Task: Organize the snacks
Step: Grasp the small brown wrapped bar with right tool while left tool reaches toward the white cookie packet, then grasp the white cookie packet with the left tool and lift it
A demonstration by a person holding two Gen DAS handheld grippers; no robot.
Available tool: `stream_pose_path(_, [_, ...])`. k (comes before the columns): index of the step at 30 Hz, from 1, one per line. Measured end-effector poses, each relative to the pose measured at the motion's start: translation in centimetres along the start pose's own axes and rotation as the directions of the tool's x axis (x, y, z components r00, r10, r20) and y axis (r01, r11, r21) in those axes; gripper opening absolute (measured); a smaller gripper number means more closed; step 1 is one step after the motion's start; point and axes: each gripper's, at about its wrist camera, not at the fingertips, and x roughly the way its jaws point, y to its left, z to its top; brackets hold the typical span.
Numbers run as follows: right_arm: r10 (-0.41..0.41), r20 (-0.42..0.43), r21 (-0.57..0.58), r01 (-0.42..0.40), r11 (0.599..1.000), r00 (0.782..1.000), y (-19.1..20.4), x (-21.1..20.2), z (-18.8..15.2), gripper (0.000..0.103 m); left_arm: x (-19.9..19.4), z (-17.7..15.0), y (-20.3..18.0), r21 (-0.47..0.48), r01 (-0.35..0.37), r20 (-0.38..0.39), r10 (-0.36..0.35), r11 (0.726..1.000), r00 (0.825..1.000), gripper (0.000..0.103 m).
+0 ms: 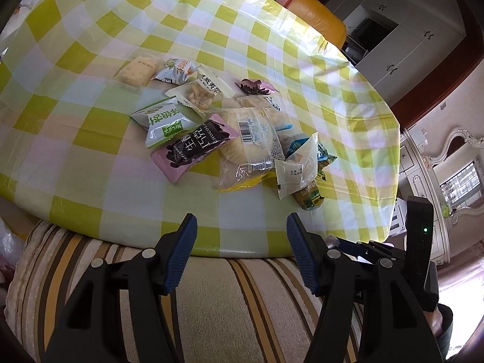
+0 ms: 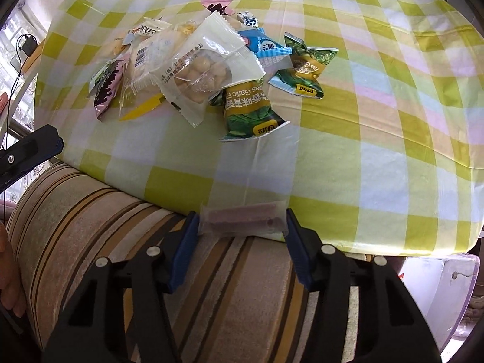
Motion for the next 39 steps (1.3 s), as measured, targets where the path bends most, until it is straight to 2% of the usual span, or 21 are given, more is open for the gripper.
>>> stream_pose_path(5, [-0.004,0.029,0.013,0.003,1.0,1.0,-0.3,-0.5,0.0,0.053,0.5,0.5,-0.3,0.021,0.001,-0.006,0.0,1.0,1.0,0.059])
stream_pose_path(8, [0.005,0.053,0.042,-0.007,0.999,0.999,-1.1,-1.0,0.0,0.052,1.0,0.8,-1.2,0.053,0.022,-0.012,-0.021,0.998,1.0,0.053])
stream_pose_path(12, [0.011,0.088,0.089,-0.019,0.996,0.996,-2.0,-1.5,0.1,0.052,2.0,1.6,-3.4,0.13,0.034,-0.004,-0.033,0.991,0.999,0.053])
stream_pose_path(23, [0.044,0.13,0.142,-0.063,0.988,0.991,-3.1,-2.4,0.1,0.052,6.8,4.2,-8.8,0.331,0.04,-0.032,-0.032,0.943,0.999,0.053])
stream_pose_path(30, [0.046,0.154,0.174,-0.073,0.982,0.987,-4.2,-3.0,0.0,0.053,10.1,4.5,-10.6,0.426,-0.021,-0.055,0.049,0.904,0.997,0.052])
stream_pose_path(31, [0.045,0.155,0.176,-0.072,0.982,0.987,-4.3,-3.0,0.0,0.053,10.3,4.4,-10.7,0.435,-0.022,-0.064,0.055,0.9,0.996,0.051])
stream_pose_path(33, [0.042,0.159,0.179,-0.071,0.981,0.986,-4.4,-3.1,0.0,0.053,10.8,4.1,-10.9,0.457,-0.028,-0.085,0.075,0.889,0.994,0.032])
stream_pose_path(35, [0.039,0.164,0.183,-0.07,0.981,0.986,-4.6,-3.3,-0.1,0.053,11.0,3.7,-10.9,0.456,-0.005,-0.112,0.063,0.89,0.992,0.027])
stream_pose_path(36, [0.038,0.166,0.185,-0.069,0.98,0.985,-4.7,-3.3,-0.2,0.053,11.0,3.7,-10.8,0.449,0.009,-0.121,0.051,0.894,0.991,0.019])
stream_pose_path(39, [0.033,0.17,0.192,-0.066,0.979,0.985,-4.9,-3.5,-0.3,0.053,10.8,3.8,-10.4,0.425,0.03,-0.133,0.029,0.905,0.991,0.013])
